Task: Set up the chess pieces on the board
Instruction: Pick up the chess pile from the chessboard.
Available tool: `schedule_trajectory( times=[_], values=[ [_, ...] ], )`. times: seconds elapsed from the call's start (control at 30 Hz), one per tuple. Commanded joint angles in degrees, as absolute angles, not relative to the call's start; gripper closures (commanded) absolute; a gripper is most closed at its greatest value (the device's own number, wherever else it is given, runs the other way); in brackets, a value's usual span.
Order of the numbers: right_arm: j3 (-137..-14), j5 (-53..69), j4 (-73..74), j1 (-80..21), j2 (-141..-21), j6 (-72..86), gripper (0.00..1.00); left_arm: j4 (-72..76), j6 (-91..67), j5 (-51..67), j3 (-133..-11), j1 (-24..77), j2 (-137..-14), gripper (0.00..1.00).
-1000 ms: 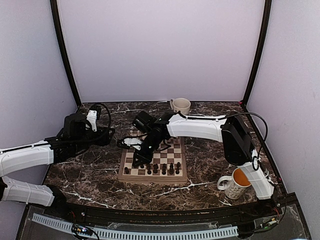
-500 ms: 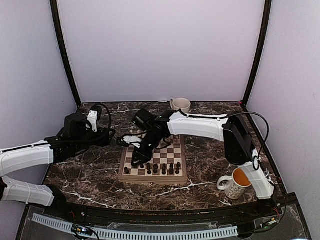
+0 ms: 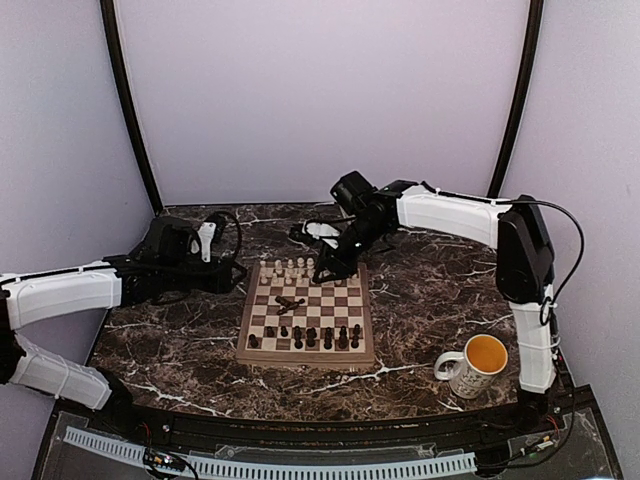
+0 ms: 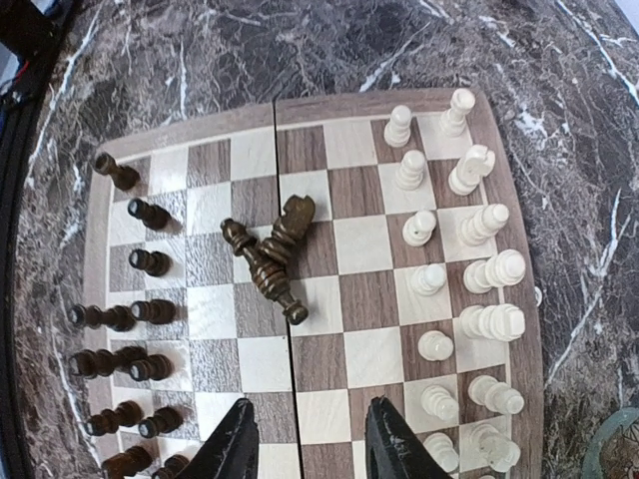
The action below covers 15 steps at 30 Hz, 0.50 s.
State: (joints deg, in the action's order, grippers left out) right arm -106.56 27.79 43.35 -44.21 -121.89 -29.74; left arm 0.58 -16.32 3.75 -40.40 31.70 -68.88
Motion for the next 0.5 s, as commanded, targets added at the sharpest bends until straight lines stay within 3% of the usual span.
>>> schedule_trajectory(
  times=[0.0, 0.47],
  values=[
    [-105.38, 24.87, 43.35, -45.64, -123.8, -37.92, 0.62, 1.6, -17.56, 16.87, -40.86, 31.46, -72.6, 0.52],
    [-110.53, 25.15, 42.4, -46.98, -130.69, -39.87, 0.62, 17.08, -15.47, 24.59, -33.86, 31.46, -77.17, 0.58]
  ],
)
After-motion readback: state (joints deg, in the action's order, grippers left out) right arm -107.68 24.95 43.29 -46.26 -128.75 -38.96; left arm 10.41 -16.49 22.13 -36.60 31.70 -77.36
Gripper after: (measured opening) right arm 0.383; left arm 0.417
